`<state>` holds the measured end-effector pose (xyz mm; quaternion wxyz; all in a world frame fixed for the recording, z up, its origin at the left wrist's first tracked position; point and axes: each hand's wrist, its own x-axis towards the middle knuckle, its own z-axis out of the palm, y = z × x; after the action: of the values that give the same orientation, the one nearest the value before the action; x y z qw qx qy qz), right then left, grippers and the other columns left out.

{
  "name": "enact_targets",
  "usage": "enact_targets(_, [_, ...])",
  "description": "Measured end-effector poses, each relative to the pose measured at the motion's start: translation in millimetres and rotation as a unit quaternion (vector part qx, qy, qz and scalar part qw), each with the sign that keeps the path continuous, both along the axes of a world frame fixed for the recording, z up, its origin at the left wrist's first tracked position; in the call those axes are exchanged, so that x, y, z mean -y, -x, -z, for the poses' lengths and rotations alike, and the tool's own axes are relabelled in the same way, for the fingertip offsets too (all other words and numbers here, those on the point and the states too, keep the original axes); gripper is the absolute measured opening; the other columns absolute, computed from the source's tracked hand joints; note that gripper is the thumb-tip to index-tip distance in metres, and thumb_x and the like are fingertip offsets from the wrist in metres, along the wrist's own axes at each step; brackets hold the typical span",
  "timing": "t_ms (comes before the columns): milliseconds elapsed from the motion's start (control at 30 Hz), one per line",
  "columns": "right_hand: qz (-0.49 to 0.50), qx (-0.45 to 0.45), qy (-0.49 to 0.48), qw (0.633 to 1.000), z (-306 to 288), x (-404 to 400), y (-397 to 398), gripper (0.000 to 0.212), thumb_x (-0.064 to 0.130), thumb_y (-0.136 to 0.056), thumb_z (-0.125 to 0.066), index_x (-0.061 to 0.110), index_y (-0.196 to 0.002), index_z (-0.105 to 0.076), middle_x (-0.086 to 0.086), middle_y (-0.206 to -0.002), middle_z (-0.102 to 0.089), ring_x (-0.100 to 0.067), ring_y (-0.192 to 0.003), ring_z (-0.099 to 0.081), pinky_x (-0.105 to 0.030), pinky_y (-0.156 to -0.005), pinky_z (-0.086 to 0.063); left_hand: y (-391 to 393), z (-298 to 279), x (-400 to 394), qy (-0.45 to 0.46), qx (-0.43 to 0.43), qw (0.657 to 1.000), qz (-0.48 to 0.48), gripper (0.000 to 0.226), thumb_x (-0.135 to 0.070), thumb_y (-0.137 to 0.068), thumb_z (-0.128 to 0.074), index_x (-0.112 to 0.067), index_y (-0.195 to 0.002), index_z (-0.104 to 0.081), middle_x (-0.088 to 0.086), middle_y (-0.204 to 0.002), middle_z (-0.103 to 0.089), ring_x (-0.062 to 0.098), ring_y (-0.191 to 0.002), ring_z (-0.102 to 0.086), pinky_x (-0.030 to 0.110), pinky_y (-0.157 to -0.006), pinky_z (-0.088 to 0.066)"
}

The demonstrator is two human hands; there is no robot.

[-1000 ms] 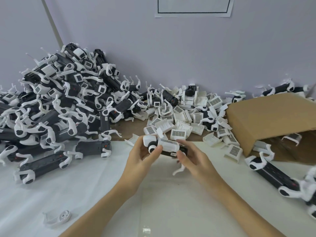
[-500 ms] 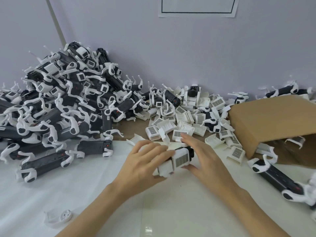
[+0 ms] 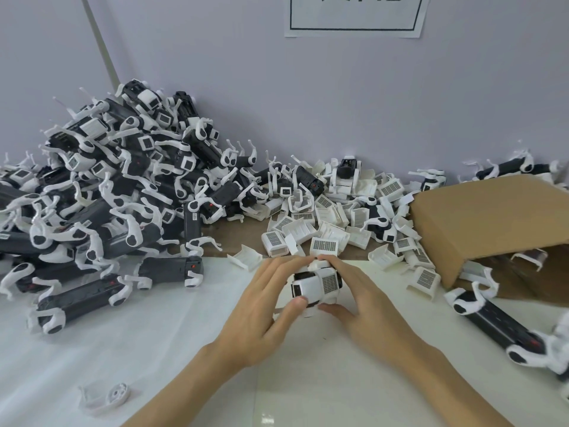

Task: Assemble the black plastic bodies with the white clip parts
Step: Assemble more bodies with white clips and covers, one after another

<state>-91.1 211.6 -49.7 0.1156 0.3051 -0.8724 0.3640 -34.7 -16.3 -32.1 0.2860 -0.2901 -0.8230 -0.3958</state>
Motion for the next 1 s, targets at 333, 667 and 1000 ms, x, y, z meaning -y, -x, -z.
enact_targets(333, [-0.004, 0.099, 0.131, 0.986, -19.6, 10.6, -15.4, 0.046, 0.064, -0.083, -0.07, 0.04, -0.122, -0.066, 0.018, -0.109, -0.07, -0.005, -0.092, -0.066, -0.028, -0.079, -0.054, 13.5, -3.5, 5.8, -0.308, 0.248, 0.919, 0.001, 0.048, -0.041, -0.116, -0.029, -0.022, -0.13, -0.071, -0.007, -0.121, -0.075, 0.007, -0.117, -0.065, 0.016, -0.097, -0.046])
enact_targets(667, [-0.176, 0.382, 0.637, 0.646, -105.8, -40.1, 27.0, 0.042, 0.043, -0.103, -0.059, 0.005, -0.121, -0.066, -0.014, -0.123, -0.071, -0.025, -0.113, -0.07, -0.029, -0.083, -0.061, 14.3, 8.3, 4.8, -0.256, 0.26, 0.929, -0.062, 0.049, -0.06, -0.104, -0.034, -0.03, -0.123, -0.069, -0.014, -0.118, -0.071, 0.005, -0.122, -0.061, 0.033, -0.107, -0.044])
enact_targets(1000, [-0.059, 0.424, 0.606, 0.671, -41.3, -56.9, 33.3, 0.03, 0.008, -0.098, -0.058, 0.005, -0.124, -0.073, -0.01, -0.112, -0.073, -0.022, -0.093, -0.074, -0.028, -0.076, -0.062, 19.9, 10.3, -0.9, -0.115, 0.254, 0.949, -0.148, 0.017, -0.024, -0.108, -0.058, -0.024, -0.098, -0.072, -0.006, -0.107, -0.068, 0.003, -0.092, -0.059, 0.015, -0.077, -0.042])
